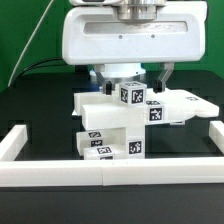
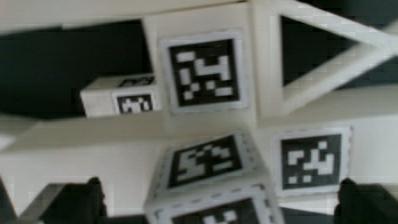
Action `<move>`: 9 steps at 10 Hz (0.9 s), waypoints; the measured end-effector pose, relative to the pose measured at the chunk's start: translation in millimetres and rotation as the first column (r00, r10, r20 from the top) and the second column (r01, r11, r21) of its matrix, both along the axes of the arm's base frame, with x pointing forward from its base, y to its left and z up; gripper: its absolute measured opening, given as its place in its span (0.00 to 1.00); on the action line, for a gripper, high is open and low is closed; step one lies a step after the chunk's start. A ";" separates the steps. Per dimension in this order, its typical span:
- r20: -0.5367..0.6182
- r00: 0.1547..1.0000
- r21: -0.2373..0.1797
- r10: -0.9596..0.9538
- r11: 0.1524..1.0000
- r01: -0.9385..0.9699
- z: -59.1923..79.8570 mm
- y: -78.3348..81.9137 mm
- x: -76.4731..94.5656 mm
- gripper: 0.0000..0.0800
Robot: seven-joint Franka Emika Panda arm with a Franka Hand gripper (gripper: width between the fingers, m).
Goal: Assemble chair
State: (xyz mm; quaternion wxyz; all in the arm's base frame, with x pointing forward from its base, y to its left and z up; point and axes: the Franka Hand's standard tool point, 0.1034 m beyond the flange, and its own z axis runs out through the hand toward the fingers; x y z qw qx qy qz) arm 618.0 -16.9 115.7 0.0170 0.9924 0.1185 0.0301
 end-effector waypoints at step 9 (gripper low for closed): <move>0.012 0.909 0.033 -0.416 0.909 0.416 -2.8 -6.8 -1.5 0.36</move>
Offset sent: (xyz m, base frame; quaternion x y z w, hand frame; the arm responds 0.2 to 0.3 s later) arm 0.0000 0.0000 0.0000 0.0000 0.0000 0.0650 0.9979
